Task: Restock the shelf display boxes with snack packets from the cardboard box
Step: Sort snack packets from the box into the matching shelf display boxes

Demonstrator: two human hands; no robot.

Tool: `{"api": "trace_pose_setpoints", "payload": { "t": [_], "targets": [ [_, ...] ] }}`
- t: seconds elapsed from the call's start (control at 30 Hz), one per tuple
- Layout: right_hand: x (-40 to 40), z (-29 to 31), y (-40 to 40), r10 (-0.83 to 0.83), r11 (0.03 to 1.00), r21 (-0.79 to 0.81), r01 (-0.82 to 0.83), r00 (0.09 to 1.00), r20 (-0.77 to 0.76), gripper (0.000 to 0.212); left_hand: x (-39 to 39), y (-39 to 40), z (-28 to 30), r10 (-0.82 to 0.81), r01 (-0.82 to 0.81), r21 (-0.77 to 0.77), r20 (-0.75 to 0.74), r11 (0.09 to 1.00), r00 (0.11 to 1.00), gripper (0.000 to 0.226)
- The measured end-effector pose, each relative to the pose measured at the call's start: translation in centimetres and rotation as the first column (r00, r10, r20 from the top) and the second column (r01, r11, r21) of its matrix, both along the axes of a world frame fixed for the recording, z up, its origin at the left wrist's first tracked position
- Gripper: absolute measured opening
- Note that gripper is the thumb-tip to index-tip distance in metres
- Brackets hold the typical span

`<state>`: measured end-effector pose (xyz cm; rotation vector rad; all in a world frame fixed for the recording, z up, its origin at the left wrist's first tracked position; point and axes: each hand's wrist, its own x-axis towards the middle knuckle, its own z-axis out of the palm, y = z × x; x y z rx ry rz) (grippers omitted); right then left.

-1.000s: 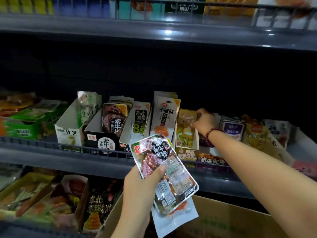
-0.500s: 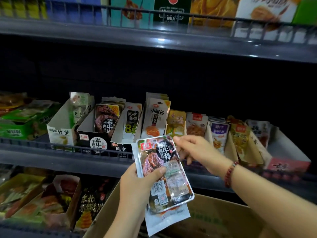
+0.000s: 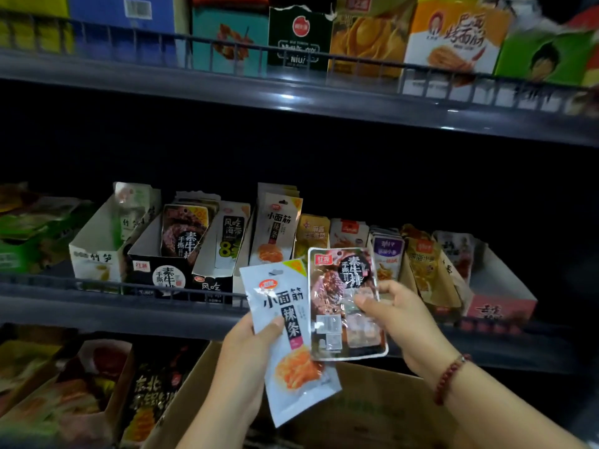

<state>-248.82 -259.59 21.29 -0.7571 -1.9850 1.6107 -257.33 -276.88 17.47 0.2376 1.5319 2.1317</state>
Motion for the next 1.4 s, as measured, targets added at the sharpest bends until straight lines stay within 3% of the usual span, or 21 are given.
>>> {"api": "trace_pose_setpoints", "payload": {
  "t": [0.13, 0.27, 0.33, 0.47, 0.6, 0.8, 0.97, 1.07, 1.17, 1.27, 1.4],
  "targets": [
    [-0.2, 0.8, -0.6, -0.132, 0.941, 0.309, 0.136, 0.991, -0.035, 0.016, -0.6, -0.4, 0.1, 0.132, -0.134, -0.012, -0.067, 0.991, 0.989, 0.014],
    [-1.1, 0.4, -3.0, -0.084, 0.826, 0.55, 0.126, 0.991, -0.101, 0.016, 0.3, -0.2, 0.9, 0.083, -0.082, 0.089, -0.01, 0.993, 0.997, 0.018],
    [-1.8, -0.1, -4.3, -0.034, 0.778, 0.62, 0.099, 0.993, -0.116, 0.021, 0.7, -0.1, 1.3, 0.036, -0.036, 0.162, 0.004, 0.986, 0.999, 0.019],
    [-2.7, -1.0, -6.6, 0.139, 0.776, 0.627, -0.068, 0.988, -0.065, 0.028, 0.3, -0.6, 1.5, 0.003, 0.01, 0.256, -0.049, 0.967, 0.999, 0.023],
    [-3.4, -1.4, -7.2, 0.244, 0.62, 0.76, -0.195, 0.968, 0.05, 0.035, -0.9, -1.6, 1.4, 0.026, -0.02, 0.311, -0.015, 0.95, 1.0, 0.031],
    [-5.6, -0.1, -6.3, 0.235, 0.715, 0.671, -0.195, 0.971, 0.032, 0.044, -2.3, -3.0, 1.5, 0.133, -0.109, 0.203, -0.104, 0.973, 0.986, 0.017],
    [-8.6, 1.3, -6.3, 0.29, 0.867, 0.408, -0.288, 0.955, 0.058, 0.058, -3.4, -4.1, 1.5, 0.137, -0.121, 0.108, -0.159, 0.987, 0.978, 0.016],
    [-10.3, 2.2, -6.4, 0.288, 0.923, 0.255, -0.289, 0.957, 0.04, 0.052, -4.4, -4.9, 1.3, 0.147, -0.136, 0.077, -0.151, 0.988, 0.978, 0.017],
    [-12.3, 3.4, -6.6, 0.35, 0.929, 0.098, -0.357, 0.933, 0.079, 0.031, -5.3, -5.9, 1.3, 0.177, -0.165, 0.084, -0.164, 0.983, 0.97, 0.016],
    [-14.4, 4.8, -7.0, 0.371, 0.924, 0.07, -0.376, 0.925, 0.082, 0.009, -6.3, -6.9, 0.9, 0.271, -0.263, 0.069, -0.17, 0.962, 0.947, 0.014],
    [-18.7, 6.5, -7.5, 0.27, 0.961, 0.06, -0.268, 0.963, -0.015, 0.012, -7.9, -8.3, 0.3, 0.427, -0.428, 0.04, -0.19, 0.903, 0.884, 0.015]
  ]
}}
